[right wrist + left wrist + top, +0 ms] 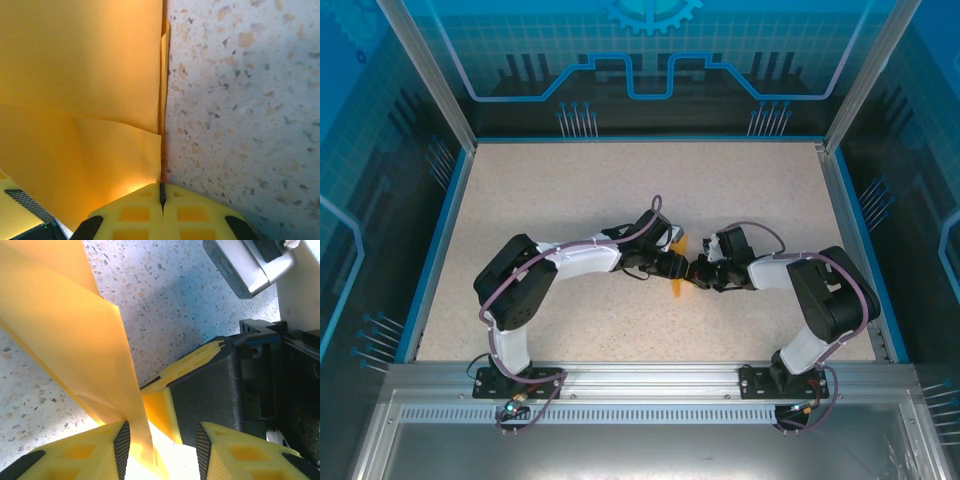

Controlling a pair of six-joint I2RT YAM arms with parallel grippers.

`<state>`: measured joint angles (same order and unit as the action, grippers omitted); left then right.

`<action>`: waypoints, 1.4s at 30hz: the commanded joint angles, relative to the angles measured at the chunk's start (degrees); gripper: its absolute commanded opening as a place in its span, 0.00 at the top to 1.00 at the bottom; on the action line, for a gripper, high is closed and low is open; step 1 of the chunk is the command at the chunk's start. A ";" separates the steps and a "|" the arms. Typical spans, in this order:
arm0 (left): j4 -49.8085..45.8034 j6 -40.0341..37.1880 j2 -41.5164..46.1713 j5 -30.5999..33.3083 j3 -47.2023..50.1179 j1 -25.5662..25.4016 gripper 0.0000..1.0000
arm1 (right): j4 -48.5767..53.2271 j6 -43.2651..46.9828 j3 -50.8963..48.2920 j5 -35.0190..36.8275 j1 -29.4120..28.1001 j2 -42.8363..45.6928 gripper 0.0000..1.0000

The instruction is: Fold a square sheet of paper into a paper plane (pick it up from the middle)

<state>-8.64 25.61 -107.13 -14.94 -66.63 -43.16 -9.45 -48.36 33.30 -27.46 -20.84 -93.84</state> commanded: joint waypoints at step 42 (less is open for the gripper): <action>-2.07 0.37 -7.39 0.21 -3.47 1.07 0.87 | -0.31 0.91 -0.93 -1.34 0.09 -1.98 0.99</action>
<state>-9.23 26.68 -113.34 -14.87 -68.40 -42.48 -9.98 -48.36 32.99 -27.88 -20.82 -94.15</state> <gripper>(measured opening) 0.123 0.042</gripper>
